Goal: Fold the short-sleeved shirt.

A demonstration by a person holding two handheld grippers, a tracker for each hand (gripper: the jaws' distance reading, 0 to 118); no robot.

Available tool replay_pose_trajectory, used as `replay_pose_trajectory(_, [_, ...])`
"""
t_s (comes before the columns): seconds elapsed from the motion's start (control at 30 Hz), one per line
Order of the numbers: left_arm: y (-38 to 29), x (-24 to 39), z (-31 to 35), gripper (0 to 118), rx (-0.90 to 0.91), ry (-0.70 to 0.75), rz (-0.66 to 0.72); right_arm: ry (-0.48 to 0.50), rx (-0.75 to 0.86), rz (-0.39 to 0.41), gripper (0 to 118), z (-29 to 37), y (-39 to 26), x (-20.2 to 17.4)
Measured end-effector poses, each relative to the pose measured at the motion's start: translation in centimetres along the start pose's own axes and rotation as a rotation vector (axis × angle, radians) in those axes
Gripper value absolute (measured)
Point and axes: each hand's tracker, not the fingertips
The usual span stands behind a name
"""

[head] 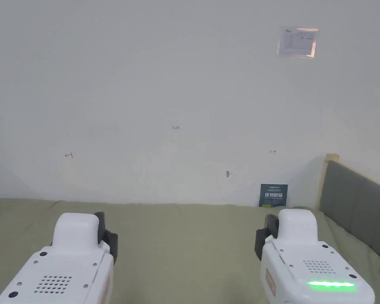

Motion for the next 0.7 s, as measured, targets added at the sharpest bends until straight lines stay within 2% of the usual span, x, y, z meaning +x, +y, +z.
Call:
replay_pose_trajectory(0.03, [0.1, -0.2, -0.2, 0, -0.013, -0.036, 0.007, -0.007, 0.005, 0.008, 1, 0.0, 0.0, 0.0])
replay_pose_trajectory(0.23, [-0.3, 0.0, 0.1, 0, -0.004, -0.019, -0.002, -0.002, 0.007, 0.005, 1, 0.2, -0.4, -0.1])
replay_pose_trajectory(0.37, [-0.5, -1.2, 1.1, 0, -0.012, 0.009, -0.01, 0.058, 0.002, 0.035, 1, 0.3, -0.6, -1.8])
replay_pose_trajectory(0.5, [-1.9, -4.6, 2.2, 0, -0.053, 0.078, -0.004, 0.17, -0.008, 0.052, 1, -0.1, -1.3, -6.0])
replay_pose_trajectory(0.7, [-4.1, -12.3, 4.9, 0, -0.129, 0.249, -0.009, 0.372, -0.041, 0.061, 1, -1.2, -3.3, -15.6])
